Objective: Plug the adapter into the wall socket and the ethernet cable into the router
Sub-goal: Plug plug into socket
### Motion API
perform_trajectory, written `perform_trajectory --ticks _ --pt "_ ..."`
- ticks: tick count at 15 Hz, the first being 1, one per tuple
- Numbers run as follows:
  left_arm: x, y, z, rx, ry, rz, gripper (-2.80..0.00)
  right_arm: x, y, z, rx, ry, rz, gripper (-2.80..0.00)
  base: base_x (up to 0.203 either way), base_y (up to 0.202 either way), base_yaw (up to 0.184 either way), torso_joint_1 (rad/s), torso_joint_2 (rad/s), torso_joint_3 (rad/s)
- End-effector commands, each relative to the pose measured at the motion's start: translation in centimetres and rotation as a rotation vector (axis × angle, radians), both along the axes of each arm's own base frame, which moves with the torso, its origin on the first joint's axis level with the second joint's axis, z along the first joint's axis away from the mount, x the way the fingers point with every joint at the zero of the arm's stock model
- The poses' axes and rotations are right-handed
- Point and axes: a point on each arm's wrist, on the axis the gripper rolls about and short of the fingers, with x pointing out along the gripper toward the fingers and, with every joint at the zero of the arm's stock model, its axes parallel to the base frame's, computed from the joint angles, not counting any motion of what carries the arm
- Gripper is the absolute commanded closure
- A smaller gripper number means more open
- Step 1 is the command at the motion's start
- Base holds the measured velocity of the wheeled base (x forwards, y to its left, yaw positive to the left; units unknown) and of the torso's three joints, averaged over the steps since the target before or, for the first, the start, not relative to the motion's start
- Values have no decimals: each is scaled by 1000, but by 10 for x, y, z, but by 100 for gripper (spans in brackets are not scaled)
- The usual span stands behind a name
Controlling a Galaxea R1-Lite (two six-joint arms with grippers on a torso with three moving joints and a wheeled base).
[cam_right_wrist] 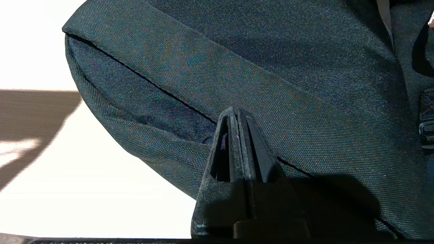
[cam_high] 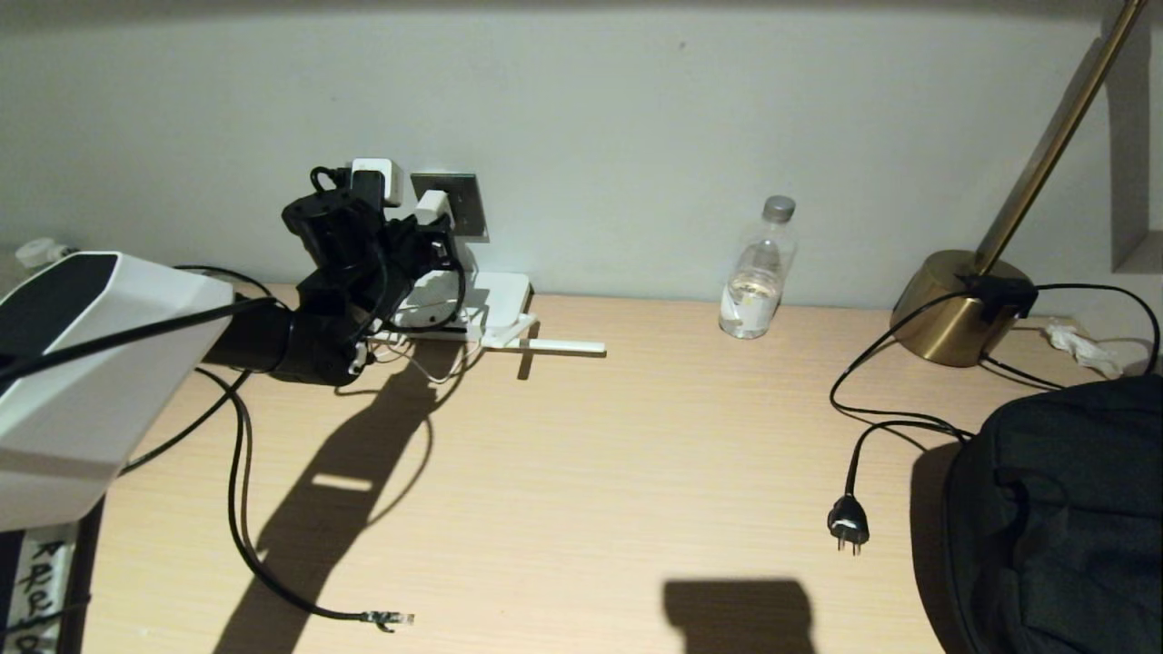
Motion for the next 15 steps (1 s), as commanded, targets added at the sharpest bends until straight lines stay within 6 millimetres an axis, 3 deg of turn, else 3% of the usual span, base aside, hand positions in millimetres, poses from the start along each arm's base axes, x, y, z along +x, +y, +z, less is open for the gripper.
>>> perform_trajectory --ticks 1,15 --pt "0 0 4 -2 -12 1 0 0 0 0 0 2 0 0 0 0 0 0 0 0" --pt "5 -1 0 0 -1 2 0 0 0 0 0 2 0 0 0 0 0 0 0 0"
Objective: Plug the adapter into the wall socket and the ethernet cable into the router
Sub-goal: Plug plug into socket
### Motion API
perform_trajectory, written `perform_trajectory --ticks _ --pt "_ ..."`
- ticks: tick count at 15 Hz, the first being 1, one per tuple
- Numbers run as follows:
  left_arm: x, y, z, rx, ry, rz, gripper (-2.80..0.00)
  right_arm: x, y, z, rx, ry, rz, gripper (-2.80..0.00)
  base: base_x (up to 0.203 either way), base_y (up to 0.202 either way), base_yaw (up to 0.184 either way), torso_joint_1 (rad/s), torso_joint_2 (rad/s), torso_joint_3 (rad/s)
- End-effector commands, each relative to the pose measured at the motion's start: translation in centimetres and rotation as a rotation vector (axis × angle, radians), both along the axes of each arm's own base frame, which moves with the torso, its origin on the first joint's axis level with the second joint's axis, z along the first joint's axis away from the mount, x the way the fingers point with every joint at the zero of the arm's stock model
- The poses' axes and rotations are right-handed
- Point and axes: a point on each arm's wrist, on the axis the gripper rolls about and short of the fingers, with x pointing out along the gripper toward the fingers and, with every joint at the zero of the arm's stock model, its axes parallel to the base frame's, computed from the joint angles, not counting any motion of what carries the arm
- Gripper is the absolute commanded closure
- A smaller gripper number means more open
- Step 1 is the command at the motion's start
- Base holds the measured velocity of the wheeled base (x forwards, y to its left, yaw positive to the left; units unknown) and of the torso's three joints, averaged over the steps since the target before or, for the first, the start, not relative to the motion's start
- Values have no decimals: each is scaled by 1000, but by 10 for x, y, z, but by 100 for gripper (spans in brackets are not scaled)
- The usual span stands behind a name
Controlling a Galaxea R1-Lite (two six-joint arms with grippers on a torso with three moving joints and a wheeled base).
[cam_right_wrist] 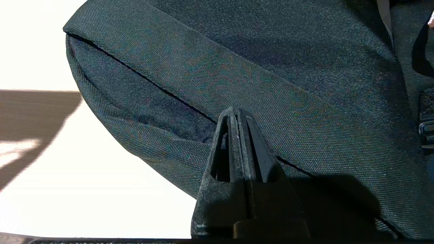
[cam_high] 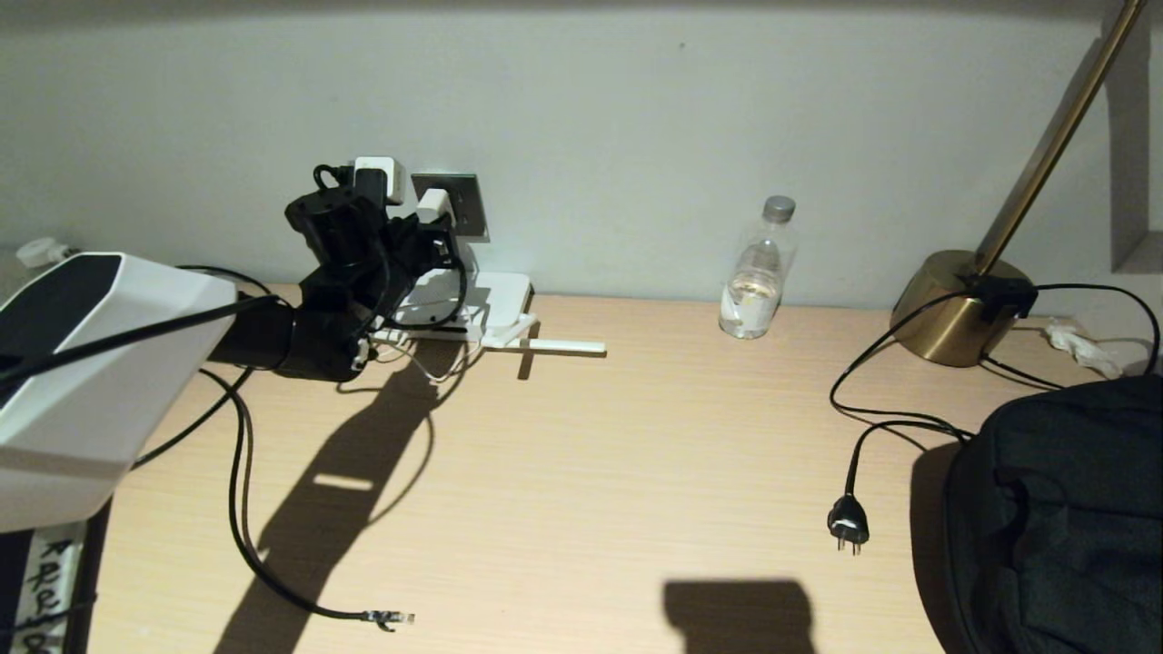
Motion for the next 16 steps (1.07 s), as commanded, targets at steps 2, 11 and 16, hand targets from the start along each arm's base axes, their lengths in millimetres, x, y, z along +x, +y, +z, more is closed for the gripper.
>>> perform_trajectory --ticks 2,11,16 --pt "4 0 2 -3 -13 2 0 0 0 0 0 2 1 0 0 0 0 0 0 0" --pt "9 -1 4 -2 -12 3 0 0 0 0 0 2 0 0 0 0 0 0 0 0" --pt "9 -1 3 -1 -6 3 0 0 0 0 0 2 0 0 0 0 0 0 0 0"
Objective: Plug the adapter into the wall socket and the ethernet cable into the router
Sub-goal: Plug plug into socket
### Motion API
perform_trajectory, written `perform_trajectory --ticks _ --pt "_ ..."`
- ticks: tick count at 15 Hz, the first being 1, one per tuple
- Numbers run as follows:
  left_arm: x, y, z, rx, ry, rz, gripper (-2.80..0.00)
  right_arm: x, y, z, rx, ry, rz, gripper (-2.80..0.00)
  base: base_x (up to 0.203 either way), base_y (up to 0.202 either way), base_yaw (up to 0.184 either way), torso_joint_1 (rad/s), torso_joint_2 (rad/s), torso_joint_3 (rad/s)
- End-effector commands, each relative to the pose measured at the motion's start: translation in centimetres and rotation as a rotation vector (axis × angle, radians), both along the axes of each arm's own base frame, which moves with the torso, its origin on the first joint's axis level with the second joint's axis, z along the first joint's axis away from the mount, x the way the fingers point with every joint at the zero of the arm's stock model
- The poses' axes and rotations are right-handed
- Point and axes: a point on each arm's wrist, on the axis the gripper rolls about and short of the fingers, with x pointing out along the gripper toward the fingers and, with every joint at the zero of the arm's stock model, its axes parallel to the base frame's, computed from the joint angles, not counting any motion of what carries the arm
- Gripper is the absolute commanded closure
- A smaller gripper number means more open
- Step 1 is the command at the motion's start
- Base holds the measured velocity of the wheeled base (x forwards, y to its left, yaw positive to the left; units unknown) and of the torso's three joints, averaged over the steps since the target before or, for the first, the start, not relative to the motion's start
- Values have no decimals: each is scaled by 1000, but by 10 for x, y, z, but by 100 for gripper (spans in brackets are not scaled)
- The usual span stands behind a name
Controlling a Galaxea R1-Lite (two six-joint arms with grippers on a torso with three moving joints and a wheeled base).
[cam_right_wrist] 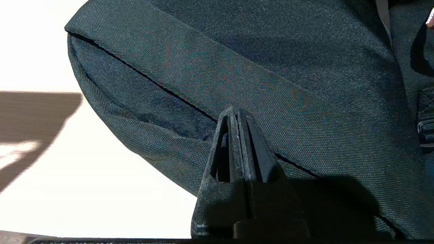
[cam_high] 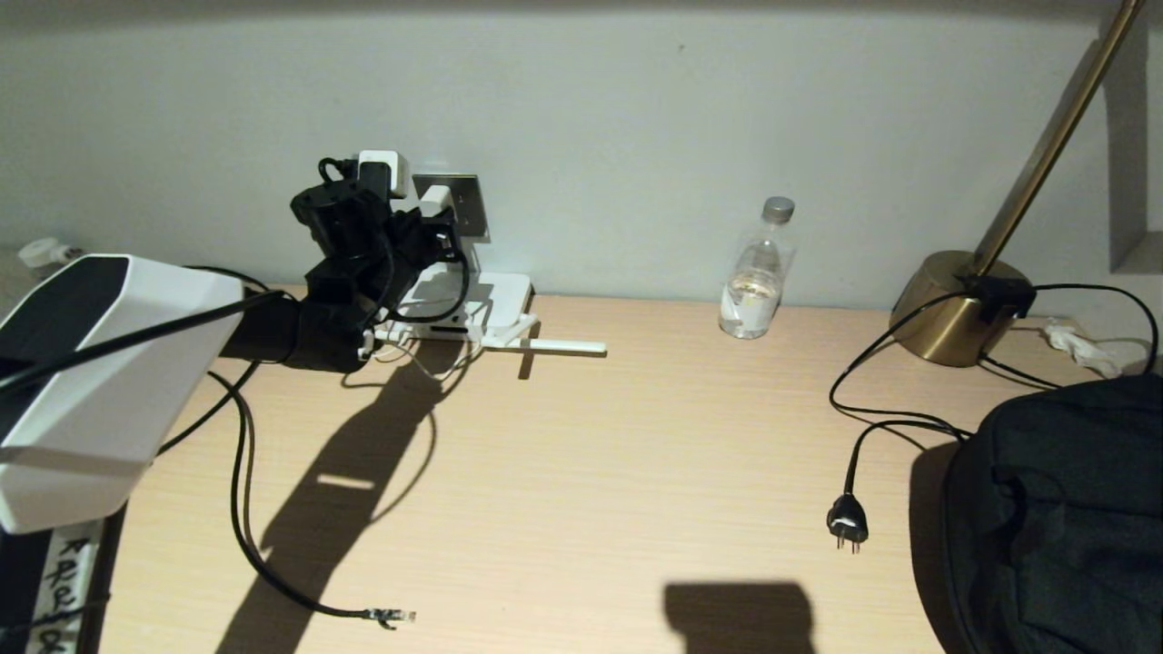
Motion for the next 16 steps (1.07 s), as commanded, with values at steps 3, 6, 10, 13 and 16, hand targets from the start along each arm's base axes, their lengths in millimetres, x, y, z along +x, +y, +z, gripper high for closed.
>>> perform_trajectory --ticks 3,6,10,13,16 --pt "0 0 -1 0 1 5 0 0 0 0 -1 2 1 0 0 0 0 0 0 0" --pt "0 1 0 -1 -1 7 0 0 0 0 -1 2 0 0 0 0 0 0 0 0" --pt "-1 0 3 -7 -8 2 -280 0 0 0 -1 2 0 0 0 0 0 0 0 0" --pt "-2 1 5 -8 -14 2 -280 0 0 0 -1 2 0 0 0 0 0 0 0 0" --pt "-6 2 11 -11 -23 8 -280 0 0 0 -1 2 0 0 0 0 0 0 0 0"
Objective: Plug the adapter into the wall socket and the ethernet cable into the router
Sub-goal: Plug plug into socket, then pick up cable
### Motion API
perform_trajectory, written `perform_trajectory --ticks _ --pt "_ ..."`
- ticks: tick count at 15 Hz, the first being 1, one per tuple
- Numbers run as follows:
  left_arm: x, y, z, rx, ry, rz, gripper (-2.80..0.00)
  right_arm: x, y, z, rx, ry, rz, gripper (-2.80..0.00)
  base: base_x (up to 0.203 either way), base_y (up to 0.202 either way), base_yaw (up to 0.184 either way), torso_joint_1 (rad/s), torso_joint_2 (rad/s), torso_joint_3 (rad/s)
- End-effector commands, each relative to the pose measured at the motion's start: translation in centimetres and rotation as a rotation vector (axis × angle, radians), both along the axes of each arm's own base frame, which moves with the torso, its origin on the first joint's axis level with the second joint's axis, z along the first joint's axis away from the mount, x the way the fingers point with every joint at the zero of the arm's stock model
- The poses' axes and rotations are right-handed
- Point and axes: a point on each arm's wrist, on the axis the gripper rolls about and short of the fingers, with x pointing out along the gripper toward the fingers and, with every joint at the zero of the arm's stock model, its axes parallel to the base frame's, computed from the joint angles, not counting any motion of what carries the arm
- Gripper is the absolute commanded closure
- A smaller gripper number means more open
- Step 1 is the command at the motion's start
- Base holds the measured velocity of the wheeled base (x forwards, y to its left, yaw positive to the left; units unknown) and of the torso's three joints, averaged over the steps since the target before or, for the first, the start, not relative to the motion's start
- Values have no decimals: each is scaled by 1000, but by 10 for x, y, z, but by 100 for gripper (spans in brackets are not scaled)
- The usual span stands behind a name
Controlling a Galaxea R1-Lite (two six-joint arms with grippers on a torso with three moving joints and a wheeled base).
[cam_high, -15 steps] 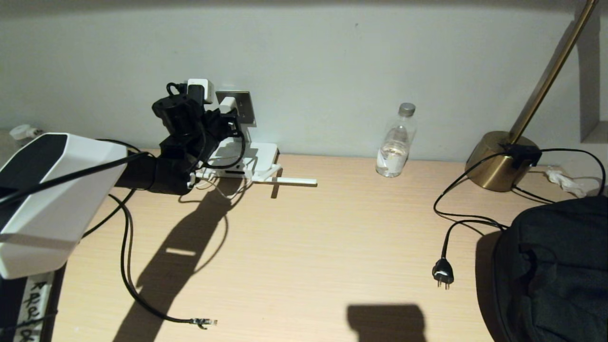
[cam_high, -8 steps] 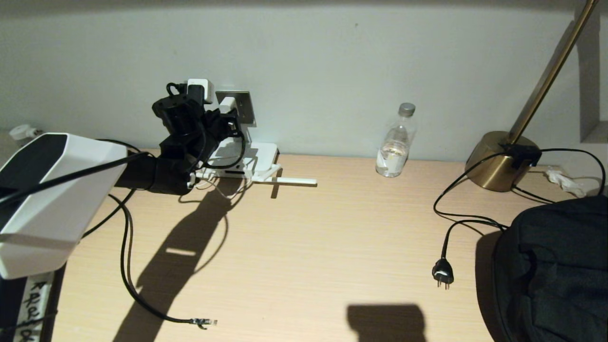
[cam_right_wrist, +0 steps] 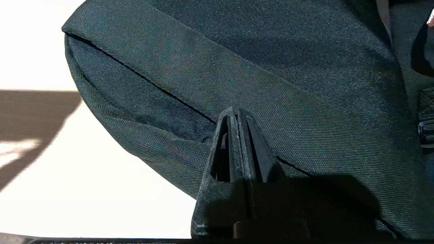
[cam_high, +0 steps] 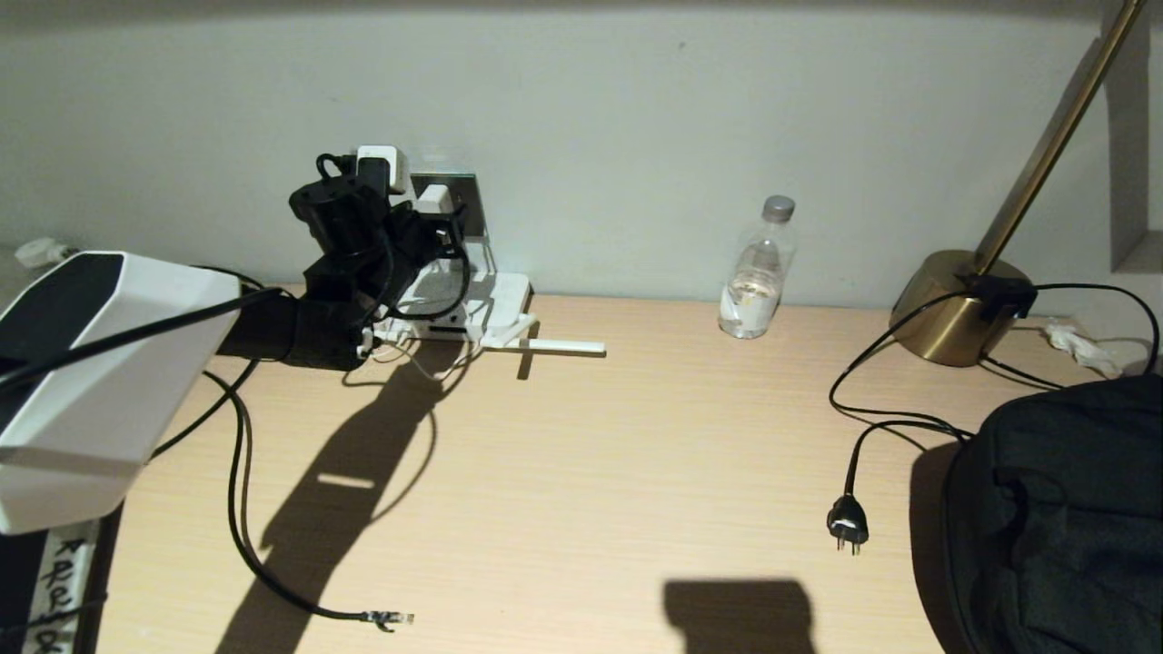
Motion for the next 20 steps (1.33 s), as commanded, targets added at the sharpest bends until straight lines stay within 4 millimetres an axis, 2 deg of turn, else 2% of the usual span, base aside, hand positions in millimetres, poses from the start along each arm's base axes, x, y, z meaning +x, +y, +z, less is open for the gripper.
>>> perform_trajectory --ticks 1,3,5,7,11,12,14,17,18,20 --pt "-6 2 8 -2 -15 4 -280 0 0 0 0 2 1 0 0 0 0 0 0 0" --pt "-23 6 21 1 -15 9 -280 0 0 0 0 2 2 0 0 0 0 0 0 0" --pt "-50 12 34 5 -1 11 -280 0 0 0 0 2 1 0 0 0 0 0 0 0" --pt "-84 19 51 8 -2 16 -280 0 0 0 0 2 2 0 0 0 0 0 0 0" --pt "-161 35 102 7 -17 41 -280 0 0 0 0 2 1 0 0 0 0 0 0 0" --pt "-179 38 112 9 -6 41 0 0 0 0 0 2 1 0 0 0 0 0 0 0" --pt "-208 44 124 16 18 36 0 0 0 0 0 2 1 0 0 0 0 0 0 0" --pt "-258 47 125 86 129 -84 0 0 0 0 0 2 2 0 0 0 0 0 0 0" --pt "-282 50 119 144 223 -167 0 0 0 0 0 2 1 0 0 0 0 0 0 0" --pt "-330 58 93 308 498 -318 0 0 0 0 0 2 1 0 0 0 0 0 0 0"
